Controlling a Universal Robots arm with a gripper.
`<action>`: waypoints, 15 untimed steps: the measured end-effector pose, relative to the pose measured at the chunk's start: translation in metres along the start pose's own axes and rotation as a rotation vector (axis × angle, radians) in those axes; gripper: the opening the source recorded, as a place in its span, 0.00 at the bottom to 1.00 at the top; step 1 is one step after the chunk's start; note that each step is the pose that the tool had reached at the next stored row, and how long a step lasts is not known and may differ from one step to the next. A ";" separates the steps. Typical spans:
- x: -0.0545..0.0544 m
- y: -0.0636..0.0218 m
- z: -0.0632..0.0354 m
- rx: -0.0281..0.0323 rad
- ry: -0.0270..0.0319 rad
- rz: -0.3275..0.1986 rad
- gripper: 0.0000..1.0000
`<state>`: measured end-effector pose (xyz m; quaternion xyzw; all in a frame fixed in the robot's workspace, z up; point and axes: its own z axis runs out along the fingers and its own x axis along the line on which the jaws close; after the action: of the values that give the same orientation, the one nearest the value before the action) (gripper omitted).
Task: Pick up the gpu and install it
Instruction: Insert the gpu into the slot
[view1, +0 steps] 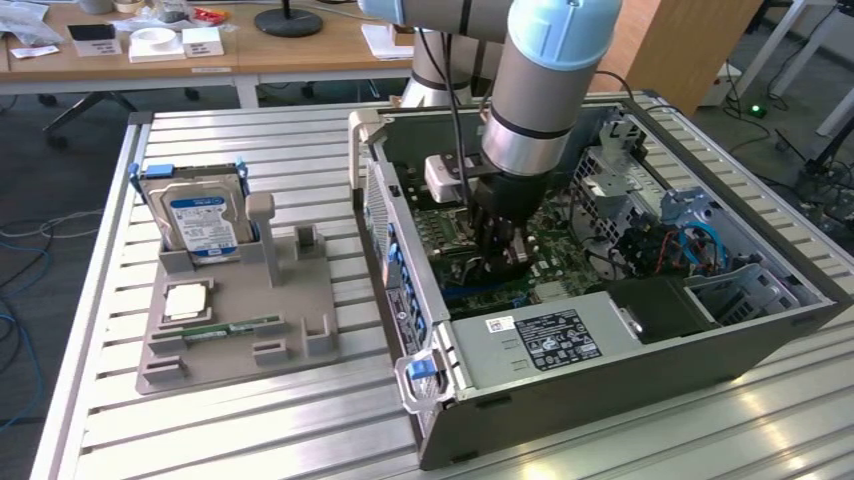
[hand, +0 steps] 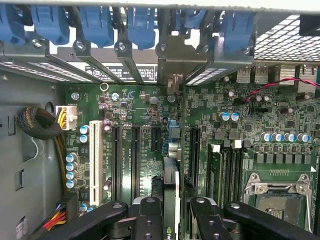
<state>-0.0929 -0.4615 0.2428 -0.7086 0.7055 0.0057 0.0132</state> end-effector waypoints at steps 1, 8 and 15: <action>0.000 0.0000 0.0000 0.0000 0.0001 0.000 0.26; 0.000 0.0003 0.0002 0.0003 -0.0002 0.000 0.26; 0.000 0.0016 0.0012 0.0005 0.0002 0.000 0.26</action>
<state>-0.0945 -0.4615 0.2415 -0.7086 0.7055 0.0055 0.0133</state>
